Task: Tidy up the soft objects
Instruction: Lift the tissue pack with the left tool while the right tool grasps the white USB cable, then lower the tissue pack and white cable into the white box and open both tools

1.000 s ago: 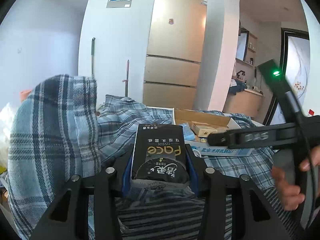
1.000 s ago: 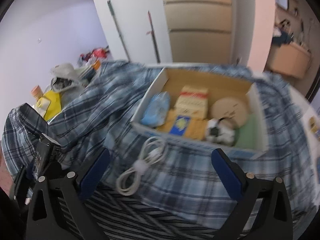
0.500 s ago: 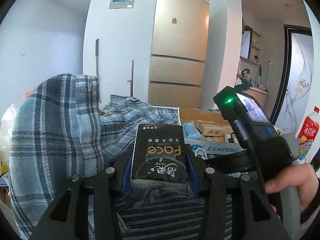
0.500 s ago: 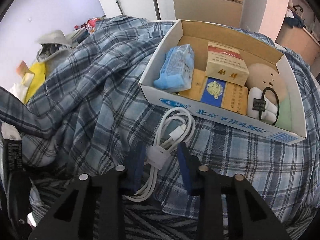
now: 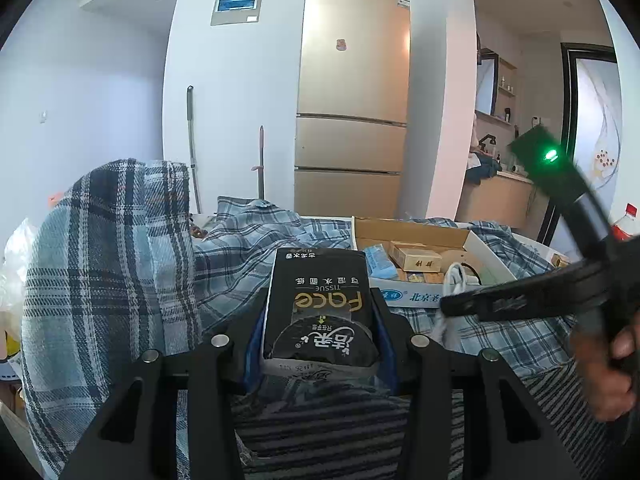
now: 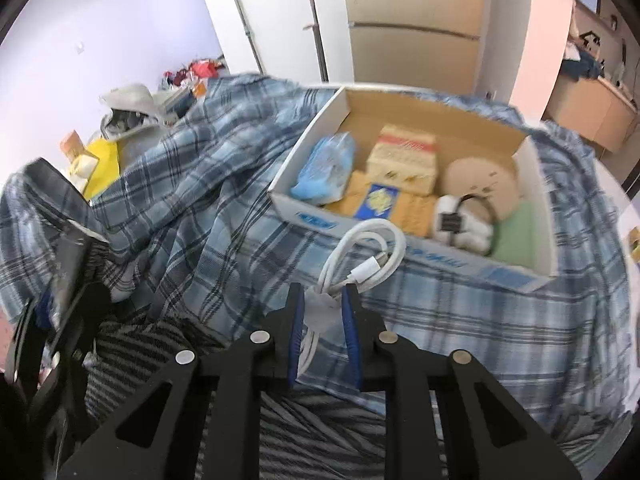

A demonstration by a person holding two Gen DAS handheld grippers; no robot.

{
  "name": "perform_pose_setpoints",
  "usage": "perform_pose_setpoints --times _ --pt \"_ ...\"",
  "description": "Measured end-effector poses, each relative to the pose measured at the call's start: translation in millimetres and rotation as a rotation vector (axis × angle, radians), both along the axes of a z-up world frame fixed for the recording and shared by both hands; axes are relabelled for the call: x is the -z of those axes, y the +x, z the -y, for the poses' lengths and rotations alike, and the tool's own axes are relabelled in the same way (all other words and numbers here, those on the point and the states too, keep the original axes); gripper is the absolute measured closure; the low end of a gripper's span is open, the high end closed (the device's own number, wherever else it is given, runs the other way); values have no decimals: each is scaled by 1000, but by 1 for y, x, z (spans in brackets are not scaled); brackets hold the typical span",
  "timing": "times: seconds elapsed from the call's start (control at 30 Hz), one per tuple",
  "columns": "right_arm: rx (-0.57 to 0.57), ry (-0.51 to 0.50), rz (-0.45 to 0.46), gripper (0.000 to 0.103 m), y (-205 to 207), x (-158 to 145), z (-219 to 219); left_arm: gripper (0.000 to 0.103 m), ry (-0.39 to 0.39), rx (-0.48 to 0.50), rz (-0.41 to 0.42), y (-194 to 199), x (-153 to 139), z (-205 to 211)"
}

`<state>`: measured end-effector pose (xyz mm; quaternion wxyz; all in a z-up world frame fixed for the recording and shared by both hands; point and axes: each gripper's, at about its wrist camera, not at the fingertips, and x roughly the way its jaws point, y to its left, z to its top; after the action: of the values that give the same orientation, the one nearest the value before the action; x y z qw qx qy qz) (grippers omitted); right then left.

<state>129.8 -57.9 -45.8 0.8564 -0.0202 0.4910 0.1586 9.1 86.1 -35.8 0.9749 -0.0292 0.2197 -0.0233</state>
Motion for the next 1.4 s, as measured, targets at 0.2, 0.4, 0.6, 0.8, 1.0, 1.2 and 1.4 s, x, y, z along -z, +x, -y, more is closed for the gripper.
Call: perform_pose_setpoints --times 0.2,0.4,0.6,0.8,1.0,1.2,1.4 --pt "-32 19 -19 94 -6 -21 22 55 2 0 -2 -2 -1 1" --pt "-51 -37 -79 93 -13 -14 44 55 9 6 -6 1 -1 1" --pt "72 200 -178 46 3 15 49 55 5 4 -9 2 -1 1" --pt "132 175 -210 48 19 30 24 55 3 4 -13 2 -2 0" --pt "115 42 -206 69 18 46 6 55 2 5 -12 2 -1 0" --pt "106 -6 -173 70 11 46 2 55 3 9 -13 3 -2 -1" --pt "83 -1 -138 80 7 35 8 55 25 -19 5 -2 -12 0"
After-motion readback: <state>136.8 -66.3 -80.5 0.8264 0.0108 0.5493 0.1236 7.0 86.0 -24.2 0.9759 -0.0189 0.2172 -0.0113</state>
